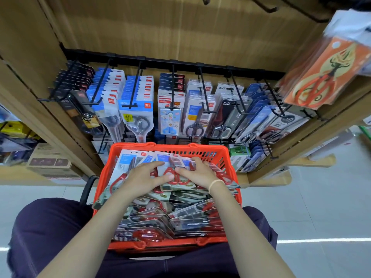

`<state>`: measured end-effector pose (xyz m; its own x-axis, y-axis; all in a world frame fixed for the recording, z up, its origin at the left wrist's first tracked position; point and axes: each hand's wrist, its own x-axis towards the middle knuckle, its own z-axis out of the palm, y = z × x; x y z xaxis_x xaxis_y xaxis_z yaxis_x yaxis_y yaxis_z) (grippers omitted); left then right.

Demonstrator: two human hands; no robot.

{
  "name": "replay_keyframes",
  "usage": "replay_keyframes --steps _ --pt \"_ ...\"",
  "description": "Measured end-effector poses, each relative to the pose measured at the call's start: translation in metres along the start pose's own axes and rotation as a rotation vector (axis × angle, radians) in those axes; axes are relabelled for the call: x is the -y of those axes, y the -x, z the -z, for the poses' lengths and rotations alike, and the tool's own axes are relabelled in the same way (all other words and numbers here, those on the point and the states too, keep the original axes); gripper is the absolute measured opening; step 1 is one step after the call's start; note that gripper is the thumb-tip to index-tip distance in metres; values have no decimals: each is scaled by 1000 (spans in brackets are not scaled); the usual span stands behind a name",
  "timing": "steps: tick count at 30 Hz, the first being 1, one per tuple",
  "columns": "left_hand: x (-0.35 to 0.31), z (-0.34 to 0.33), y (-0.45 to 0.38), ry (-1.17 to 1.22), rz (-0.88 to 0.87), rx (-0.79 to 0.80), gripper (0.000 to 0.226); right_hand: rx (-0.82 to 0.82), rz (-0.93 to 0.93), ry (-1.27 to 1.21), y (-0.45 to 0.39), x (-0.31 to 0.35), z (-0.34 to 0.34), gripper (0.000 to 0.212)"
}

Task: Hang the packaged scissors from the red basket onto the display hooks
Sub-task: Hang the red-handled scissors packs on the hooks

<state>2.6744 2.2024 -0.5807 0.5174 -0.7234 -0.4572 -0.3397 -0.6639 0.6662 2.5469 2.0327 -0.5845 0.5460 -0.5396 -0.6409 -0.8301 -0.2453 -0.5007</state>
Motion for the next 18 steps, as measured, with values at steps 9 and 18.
replay_keyframes --steps 9,18 --pt "2 -12 2 -8 -72 8 113 -176 178 -389 19 -16 -10 89" --pt "8 2 11 23 -17 -109 95 -41 78 -815 29 -25 -15 34"
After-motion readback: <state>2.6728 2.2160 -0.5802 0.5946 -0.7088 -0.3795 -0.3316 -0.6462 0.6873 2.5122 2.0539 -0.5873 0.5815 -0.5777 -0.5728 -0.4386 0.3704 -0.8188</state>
